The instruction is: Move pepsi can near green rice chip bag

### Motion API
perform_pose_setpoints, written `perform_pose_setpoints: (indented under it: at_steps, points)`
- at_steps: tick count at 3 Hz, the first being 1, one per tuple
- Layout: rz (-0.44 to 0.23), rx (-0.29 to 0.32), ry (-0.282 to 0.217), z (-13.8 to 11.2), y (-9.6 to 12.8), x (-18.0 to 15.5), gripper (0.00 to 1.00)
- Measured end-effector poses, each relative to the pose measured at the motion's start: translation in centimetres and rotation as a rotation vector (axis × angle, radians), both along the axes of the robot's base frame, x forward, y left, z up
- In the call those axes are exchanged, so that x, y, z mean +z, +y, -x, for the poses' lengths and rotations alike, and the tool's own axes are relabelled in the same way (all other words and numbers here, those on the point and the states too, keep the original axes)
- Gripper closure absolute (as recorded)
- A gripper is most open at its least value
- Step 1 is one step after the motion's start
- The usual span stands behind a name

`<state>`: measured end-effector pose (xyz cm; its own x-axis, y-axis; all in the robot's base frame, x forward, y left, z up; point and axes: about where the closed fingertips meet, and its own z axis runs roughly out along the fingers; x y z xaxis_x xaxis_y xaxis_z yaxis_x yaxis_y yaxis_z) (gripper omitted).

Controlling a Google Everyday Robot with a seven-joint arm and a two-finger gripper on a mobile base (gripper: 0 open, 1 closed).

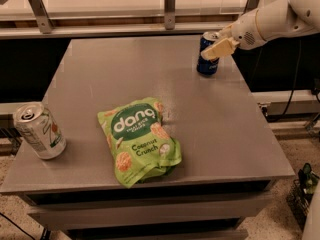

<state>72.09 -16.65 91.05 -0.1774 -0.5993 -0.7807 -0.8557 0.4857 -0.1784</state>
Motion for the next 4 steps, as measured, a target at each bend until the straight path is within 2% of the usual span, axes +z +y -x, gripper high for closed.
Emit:
perform_pose_setpoints:
  at_steps: [1, 3, 4]
  points:
    - [-0.002, 0.088, 0.024, 2.2, 1.4, 0.8, 1.00]
    - [-0.007, 0.279, 0.092, 10.4, 4.4, 1.8, 1.00]
    - [0.011, 0.361, 0.121, 13.4, 6.5, 0.8, 1.00]
